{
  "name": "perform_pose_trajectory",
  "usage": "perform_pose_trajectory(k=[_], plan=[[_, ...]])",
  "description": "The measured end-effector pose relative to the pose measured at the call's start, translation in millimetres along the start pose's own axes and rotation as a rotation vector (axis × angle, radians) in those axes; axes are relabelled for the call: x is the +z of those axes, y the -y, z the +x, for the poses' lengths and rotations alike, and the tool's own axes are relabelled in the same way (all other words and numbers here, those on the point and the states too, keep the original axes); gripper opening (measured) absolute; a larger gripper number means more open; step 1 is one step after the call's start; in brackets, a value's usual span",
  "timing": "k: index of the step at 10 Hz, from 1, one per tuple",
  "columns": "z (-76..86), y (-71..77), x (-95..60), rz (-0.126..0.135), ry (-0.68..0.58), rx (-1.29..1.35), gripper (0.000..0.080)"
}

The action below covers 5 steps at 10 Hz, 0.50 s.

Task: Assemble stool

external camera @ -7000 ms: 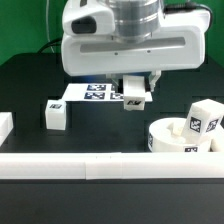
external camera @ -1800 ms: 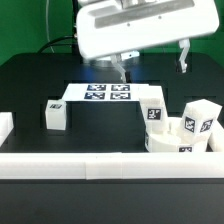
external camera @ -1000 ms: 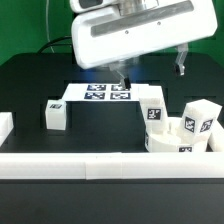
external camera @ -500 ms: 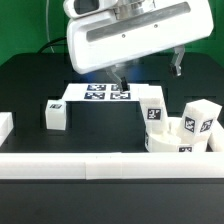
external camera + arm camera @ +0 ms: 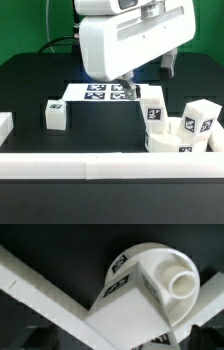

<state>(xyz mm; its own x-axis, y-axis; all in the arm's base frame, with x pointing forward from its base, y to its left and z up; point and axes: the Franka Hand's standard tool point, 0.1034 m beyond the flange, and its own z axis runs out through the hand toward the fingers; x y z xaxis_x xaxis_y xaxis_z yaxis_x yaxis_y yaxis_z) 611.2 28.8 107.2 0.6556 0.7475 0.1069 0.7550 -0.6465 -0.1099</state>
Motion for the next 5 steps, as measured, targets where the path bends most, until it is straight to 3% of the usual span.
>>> perform_pose_trajectory(k=[5], plan=[[6.0, 8.7, 12.7, 0.003, 0.037, -0.403, 0.0649]])
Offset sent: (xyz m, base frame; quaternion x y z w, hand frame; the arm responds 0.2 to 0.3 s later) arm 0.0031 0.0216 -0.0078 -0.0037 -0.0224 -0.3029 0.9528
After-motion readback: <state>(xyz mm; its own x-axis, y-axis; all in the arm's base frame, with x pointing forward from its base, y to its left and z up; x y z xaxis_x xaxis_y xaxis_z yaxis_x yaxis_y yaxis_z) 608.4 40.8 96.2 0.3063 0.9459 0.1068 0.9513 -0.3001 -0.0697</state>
